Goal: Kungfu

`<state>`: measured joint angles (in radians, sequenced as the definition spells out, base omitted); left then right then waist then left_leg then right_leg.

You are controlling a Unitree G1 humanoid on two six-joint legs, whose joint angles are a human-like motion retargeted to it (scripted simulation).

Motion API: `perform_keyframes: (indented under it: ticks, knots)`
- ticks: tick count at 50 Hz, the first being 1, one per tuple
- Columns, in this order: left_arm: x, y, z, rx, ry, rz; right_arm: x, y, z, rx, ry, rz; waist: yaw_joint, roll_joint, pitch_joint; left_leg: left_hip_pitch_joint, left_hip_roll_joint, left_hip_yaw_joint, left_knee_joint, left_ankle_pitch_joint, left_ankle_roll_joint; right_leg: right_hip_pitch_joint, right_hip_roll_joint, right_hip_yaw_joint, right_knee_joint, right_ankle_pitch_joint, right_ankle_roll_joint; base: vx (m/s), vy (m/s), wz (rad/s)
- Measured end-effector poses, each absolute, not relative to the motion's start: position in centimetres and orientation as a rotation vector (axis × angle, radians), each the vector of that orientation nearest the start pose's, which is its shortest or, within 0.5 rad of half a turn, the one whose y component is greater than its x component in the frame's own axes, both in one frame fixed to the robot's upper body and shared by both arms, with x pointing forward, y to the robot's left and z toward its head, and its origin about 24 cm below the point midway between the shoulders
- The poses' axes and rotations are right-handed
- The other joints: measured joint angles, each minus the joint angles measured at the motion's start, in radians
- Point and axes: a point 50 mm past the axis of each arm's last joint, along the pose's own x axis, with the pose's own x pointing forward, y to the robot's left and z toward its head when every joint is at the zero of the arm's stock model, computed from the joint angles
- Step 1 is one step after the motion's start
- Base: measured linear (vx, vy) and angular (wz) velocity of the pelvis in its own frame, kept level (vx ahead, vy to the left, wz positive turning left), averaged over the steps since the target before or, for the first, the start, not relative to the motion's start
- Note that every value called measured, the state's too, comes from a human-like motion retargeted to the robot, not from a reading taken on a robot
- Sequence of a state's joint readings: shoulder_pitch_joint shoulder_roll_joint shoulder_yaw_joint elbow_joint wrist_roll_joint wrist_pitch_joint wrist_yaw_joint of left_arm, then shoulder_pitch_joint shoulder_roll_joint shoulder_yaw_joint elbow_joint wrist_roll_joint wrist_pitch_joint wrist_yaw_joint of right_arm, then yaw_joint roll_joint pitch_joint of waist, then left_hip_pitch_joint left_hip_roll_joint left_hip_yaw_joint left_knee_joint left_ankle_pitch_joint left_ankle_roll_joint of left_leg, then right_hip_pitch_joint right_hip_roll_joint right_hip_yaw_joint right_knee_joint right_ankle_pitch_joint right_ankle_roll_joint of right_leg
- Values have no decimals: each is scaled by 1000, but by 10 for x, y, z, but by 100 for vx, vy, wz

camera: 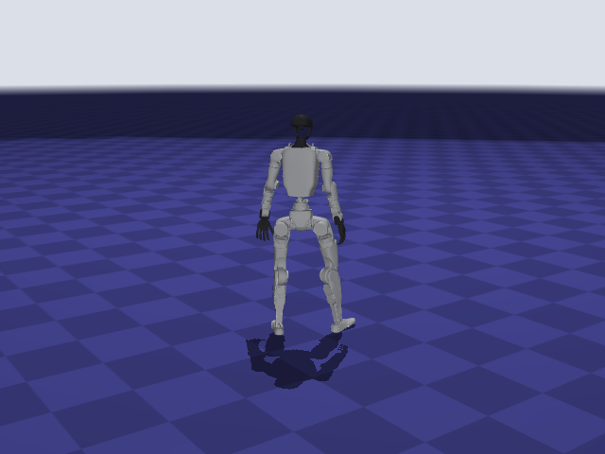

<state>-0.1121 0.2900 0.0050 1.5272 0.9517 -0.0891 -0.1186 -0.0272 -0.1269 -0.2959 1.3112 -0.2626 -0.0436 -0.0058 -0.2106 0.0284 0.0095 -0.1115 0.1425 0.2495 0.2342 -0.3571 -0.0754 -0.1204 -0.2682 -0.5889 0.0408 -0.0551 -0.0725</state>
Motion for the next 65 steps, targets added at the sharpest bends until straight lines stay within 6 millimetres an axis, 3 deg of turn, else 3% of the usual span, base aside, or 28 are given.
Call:
perform_keyframes:
  ticks: [2, 4, 8, 12, 15, 18, 20, 22, 25, 29, 33, 37, 41, 44, 45, 48, 49, 53, 55, 57, 59, 60, 61, 63, 65]
  knots:
    - [47, 270, -160, 876, 1525, -573, 66, -215, -172, -215, 1290, -125, -15, 21, -5, 4, 9, -9, -44, 29, 7, 4, 21, -12, 0, -40, -8, -3, 30, 8]
    - [27, 279, -158, 826, 1626, -520, 47, -211, -175, -258, 1362, -103, -22, 30, -10, 22, -7, -15, -96, 53, 20, 4, 26, -3, 30, -75, 55, 0, 27, 15]
    - [-5, 286, -156, 621, 1705, -336, 18, -199, -178, -289, 1474, -104, -44, 34, -7, 35, -38, -9, -160, 87, 39, -5, 83, 128, 131, -49, 67, -8, 22, -5]
    - [-28, 283, -157, 377, 1702, -137, -6, -184, -180, -188, 1539, -171, -79, 25, -11, 31, -80, -16, -180, 99, 50, 20, 153, 242, 180, -45, 138, -4, 18, 12]
    - [-36, 275, -159, 258, 1687, -23, -24, -170, -180, -27, 1573, -219, -65, 6, -18, 35, -114, -21, -182, 100, 54, 82, 173, 218, 162, -125, 187, -2, 7, 21]
    - [-45, 261, -162, 174, 1677, 56, -40, -160, -179, 87, 1616, -254, -61, -2, -26, 32, -133, -47, -171, 99, 58, 139, 180, 114, 87, -143, 69, -2, 1, 42]
    - [-47, 248, -166, 105, 1663, 105, -42, -159, -179, 99, 1634, -259, -60, -13, -27, 30, -151, -48, -164, 101, 62, 158, 174, 95, 37, -118, 52, -5, 4, -17]
    - [-45, 228, -170, -2, 1638, 160, -35, -165, -180, 67, 1630, -251, 1, -11, -20, 38, -139, 24, -164, 96, 57, 148, 186, 196, 34, -116, 53, -12, 9, -122]
    - [-39, 201, -176, -196, 1573, 265, -15, -178, -181, 15, 1566, -262, -21, 4, -11, 26, -129, 40, -162, 102, 51, 141, 160, 133, 33, -100, 97, -15, 6, -47]
    - [-19, 189, -178, -499, 1426, 466, 27, -185, -180, 121, 1381, -329, -36, 7, -2, 20, -117, 84, -164, 105, 54, 108, 167, 145, 44, -95, 75, -11, -3, -55]
    - [9, 194, -178, -743, 1223, 658, 67, -187, -173, 511, 1081, -399, -45, -6, 4, 21, -111, 97, -168, 115, 54, 100, 179, 181, 33, -113, 58, -14, -11, -18]
    - [43, 205, -175, -982, 901, 881, 95, -206, -159, 832, 694, -526, -41, 1, -2, 19, -94, 118, -166, 120, 56, 99, 195, 171, 22, -172, 27, -7, -8, -33]
    - [77, 223, -164, -1362, 369, 1141, 110, -228, -148, 1050, 378, -762, -45, 4, -9, 18, -86, 137, -164, 125, 59, 101, 198, 139, 13, -192, 37, -9, -7, -28]
    - [86, 241, -157, -1543, 34, 1314, 107, -243, -144, 1196, 160, -982, -41, -2, -15, 23, -84, 140, -166, 130, 55, 104, 194, 125, 16, -200, 61, -7, -11, -6]
    - [86, 246, -155, 3180, 49, -2755, 104, -248, -144, 1236, 96, -1047, -40, -4, -17, 25, -84, 139, -167, 133, 54, 104, 194, 127, 18, -203, 66, -3, -10, 7]
    - [85, 259, -152, 3102, 13, -2866, 94, -257, -145, 1313, -14, -1162, -43, -5, -15, 27, -82, 130, -168, 140, 52, 108, 201, 139, 21, -207, 61, -3, -9, 14]
    - [85, 262, -151, -1481, 19, 1388, 91, -259, -145, 1317, -23, -1178, -44, -4, -13, 27, -81, 127, -167, 142, 51, 110, 203, 139, 21, -208, 60, -5, -7, 17]
    - [87, 269, -148, -1397, 75, 1321, 78, -264, -147, 1275, 21, -1205, -43, 6, -5, 24, -71, 120, -163, 147, 32, 111, 217, 147, 25, -230, 50, -3, -3, 8]
    - [86, 272, -147, -1345, 103, 1301, 74, -265, -147, 1247, 65, -1199, -43, 23, 0, 19, -56, 110, -154, 110, -38, 108, 245, 165, 31, -314, 48, -6, -4, 17]
    - [75, 285, -144, -1097, 285, 1275, 68, -268, -150, 1169, 202, -1201, -54, 39, 1, -15, -40, 45, -116, 61, -107, 83, 284, 259, 55, -382, 33, -7, -6, 42]
    - [65, 302, -137, -597, 580, 1117, 55, -271, -152, 931, 478, -1176, -80, 44, -2, -68, -51, -66, -76, 20, -129, 41, 326, 420, 79, -403, 3, -6, -9, 81]
    - [63, 307, -134, -290, 719, 962, 50, -275, -152, 734, 622, -1130, -99, 45, -1, -87, -72, -136, -65, 3, -127, 23, 345, 490, 87, -403, -12, -6, -9, 71]
    - [65, 313, -130, 48, 848, 720, 51, -281, -149, 430, 777, -964, -92, 42, 5, -92, -94, -179, -61, -4, -130, 18, 356, 536, 89, -373, -16, -7, -7, 45]
    - [67, 325, -123, 690, 1008, 111, 55, -285, -146, -158, 1014, -429, -88, 31, 23, -94, -135, -256, -46, -9, -150, 27, 346, 545, 72, -238, -7, -6, -3, 29]
    - [76, 346, -112, 1261, 1118, -469, 42, -288, -151, -671, 1277, 213, -65, 15, 38, -84, -155, -266, -32, 5, -158, 54, 304, 460, 38, -131, 19, -2, -1, 12]
